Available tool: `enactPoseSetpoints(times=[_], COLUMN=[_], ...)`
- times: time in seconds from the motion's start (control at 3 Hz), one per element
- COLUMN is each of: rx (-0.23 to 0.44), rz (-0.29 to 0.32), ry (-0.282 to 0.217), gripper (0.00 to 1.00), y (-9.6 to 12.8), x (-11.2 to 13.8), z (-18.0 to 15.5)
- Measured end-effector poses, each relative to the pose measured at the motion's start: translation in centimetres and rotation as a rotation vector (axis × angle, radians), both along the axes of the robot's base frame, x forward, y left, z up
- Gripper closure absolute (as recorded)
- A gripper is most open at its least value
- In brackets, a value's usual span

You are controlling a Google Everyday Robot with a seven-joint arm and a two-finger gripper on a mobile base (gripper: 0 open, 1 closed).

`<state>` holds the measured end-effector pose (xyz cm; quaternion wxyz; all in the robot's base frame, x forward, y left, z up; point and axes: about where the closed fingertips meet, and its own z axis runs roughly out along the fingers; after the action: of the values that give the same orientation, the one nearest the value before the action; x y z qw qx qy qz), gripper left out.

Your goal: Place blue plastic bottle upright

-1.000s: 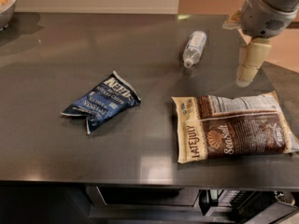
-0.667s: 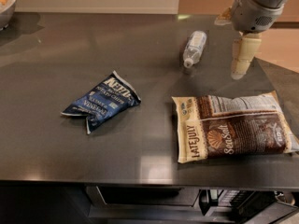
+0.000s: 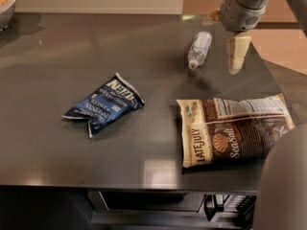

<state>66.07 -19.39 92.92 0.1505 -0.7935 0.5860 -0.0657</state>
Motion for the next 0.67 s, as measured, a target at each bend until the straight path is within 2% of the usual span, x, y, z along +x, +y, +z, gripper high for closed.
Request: enactPoseSetpoints(times=[0.33, 0.67], rx=[-0.078, -0.188], rz=[0.149, 0.329], ry=[-0.049, -0.114], gripper=[0.00, 0.00], y=[1.1, 1.8], x=[2.3, 4.0], z=[-1.4, -2.9])
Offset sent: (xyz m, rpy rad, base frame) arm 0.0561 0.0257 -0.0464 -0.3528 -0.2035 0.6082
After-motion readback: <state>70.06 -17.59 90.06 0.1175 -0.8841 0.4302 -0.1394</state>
